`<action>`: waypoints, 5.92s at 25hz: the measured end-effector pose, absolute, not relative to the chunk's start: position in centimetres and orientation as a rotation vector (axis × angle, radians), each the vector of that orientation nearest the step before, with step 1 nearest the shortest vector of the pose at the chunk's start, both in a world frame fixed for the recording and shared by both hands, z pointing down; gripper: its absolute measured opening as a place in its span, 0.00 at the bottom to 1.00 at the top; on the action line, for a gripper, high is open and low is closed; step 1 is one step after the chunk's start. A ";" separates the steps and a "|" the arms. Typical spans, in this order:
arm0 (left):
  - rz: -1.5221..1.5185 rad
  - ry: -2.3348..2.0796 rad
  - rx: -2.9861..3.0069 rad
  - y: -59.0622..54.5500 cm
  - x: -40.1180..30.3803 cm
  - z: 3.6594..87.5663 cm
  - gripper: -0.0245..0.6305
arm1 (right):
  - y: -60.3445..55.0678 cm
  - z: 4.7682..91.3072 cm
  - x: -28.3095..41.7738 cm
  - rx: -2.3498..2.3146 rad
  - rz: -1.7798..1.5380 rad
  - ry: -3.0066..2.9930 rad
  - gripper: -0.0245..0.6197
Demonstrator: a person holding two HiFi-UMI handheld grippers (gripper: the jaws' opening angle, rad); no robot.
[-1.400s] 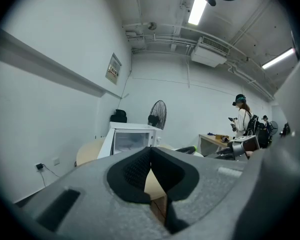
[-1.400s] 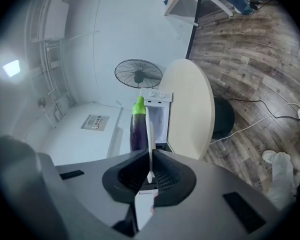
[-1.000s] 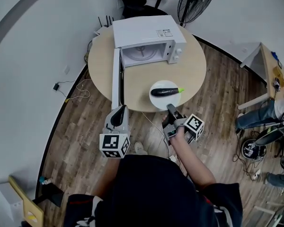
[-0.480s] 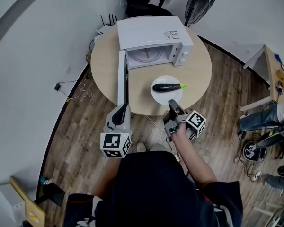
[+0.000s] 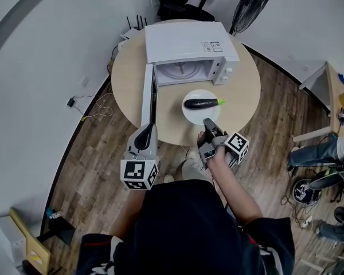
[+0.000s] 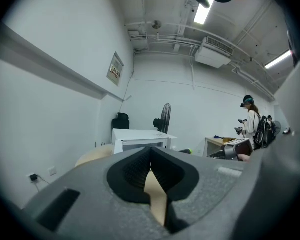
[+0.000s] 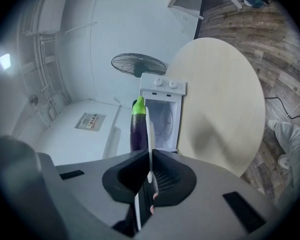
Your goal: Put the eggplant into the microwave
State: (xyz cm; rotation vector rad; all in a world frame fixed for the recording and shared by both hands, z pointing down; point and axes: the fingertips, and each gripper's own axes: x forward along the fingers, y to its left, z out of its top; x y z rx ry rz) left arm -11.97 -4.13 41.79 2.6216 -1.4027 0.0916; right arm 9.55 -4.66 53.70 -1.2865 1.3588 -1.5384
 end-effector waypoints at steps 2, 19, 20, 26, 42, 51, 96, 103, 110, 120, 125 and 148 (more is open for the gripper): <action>0.078 -1.429 2.605 -5.2 -11.8 41.4 0.06 | -6.1 53.4 10.0 -1.278 -1.542 1.382 0.07; 0.099 -1.504 2.524 -11.5 -5.7 42.0 0.06 | -15.4 54.7 12.8 -1.213 -1.675 1.473 0.07; 0.103 -1.511 2.518 -11.8 -5.4 42.2 0.06 | -15.8 54.9 13.1 -1.218 -1.683 1.477 0.07; 0.129 -1.573 2.455 -13.1 -4.8 43.0 0.06 | -18.2 56.5 13.6 -1.188 -1.729 1.507 0.07; 0.152 -1.559 2.395 -16.2 -3.5 45.2 0.06 | -21.4 59.0 13.5 -1.193 -1.788 1.503 0.07; 0.176 -1.433 2.435 -17.9 -4.1 45.9 0.06 | -21.9 59.6 12.9 -1.236 -1.748 1.443 0.07; 0.297 -1.321 2.379 -20.7 -3.2 49.7 0.06 | -30.4 69.3 11.9 -1.373 -1.856 1.385 0.07; 0.293 -1.312 2.373 -21.0 -3.1 49.8 0.06 | -31.7 69.6 11.5 -1.373 -1.864 1.376 0.07; 0.301 -1.303 2.370 -21.0 -3.0 50.0 0.06 | -32.7 69.6 10.9 -1.355 -1.865 1.381 0.07; 0.303 -1.310 2.366 -20.8 -3.1 50.0 0.06 | -33.2 69.5 10.3 -1.329 -1.846 1.427 0.07; 0.263 -1.317 2.373 -20.8 -3.1 49.5 0.06 | -33.3 69.6 10.5 -1.309 -1.832 1.444 0.16; 0.284 -1.299 2.377 -20.7 -2.0 49.9 0.06 | -30.2 65.5 10.2 -1.702 -1.332 2.440 0.13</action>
